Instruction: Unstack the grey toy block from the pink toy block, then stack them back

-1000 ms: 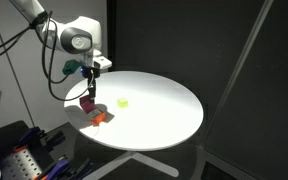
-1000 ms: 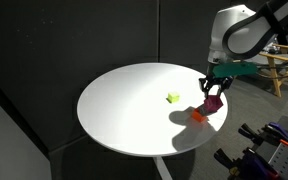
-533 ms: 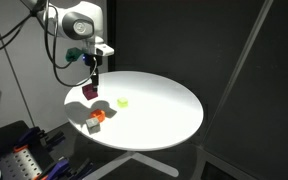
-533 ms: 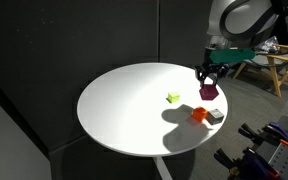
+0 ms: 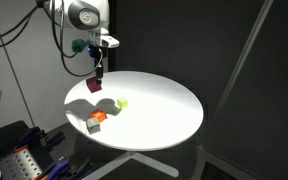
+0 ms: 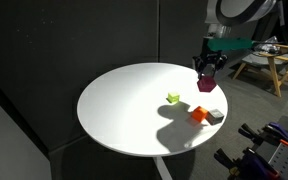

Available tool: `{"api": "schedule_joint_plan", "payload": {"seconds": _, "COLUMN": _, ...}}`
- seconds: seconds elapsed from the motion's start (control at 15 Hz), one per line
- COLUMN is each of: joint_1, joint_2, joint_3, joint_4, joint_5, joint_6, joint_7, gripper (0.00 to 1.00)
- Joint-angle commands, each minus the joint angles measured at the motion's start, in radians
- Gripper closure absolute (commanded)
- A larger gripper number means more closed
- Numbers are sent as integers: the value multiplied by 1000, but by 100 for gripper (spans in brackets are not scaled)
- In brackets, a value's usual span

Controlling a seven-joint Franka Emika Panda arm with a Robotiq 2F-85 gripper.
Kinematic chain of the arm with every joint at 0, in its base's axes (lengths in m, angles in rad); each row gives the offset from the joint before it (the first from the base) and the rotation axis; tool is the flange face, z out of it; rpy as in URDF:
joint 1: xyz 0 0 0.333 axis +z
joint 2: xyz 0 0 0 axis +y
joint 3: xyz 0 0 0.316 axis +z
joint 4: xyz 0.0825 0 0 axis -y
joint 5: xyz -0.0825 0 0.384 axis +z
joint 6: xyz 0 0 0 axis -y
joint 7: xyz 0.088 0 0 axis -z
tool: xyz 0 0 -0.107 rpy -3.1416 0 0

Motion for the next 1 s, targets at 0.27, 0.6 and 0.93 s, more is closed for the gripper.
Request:
{"api": "schedule_joint_plan", "payload": {"seconds": 0.27, "joint_1": -18, "joint_2": 102, "joint_3": -24, "joint_4": 136, "joint_5": 70, "joint_6": -149, "joint_7": -109, "gripper": 69}}
{"api": "schedule_joint_plan", "payload": {"seconds": 0.6, "joint_1": -20, "joint_2": 172, "joint_3": -40, "joint_4": 185, "joint_5": 49, "joint_6": -136, "joint_7": -109, "gripper": 69}}
{"api": "schedule_joint_plan", "payload": {"seconds": 0.93, "joint_1": -20, "joint_2": 220, "joint_3": -61, "joint_4": 209, "joint_5": 50, "joint_6": -124, "joint_7": -116, "gripper": 69}}
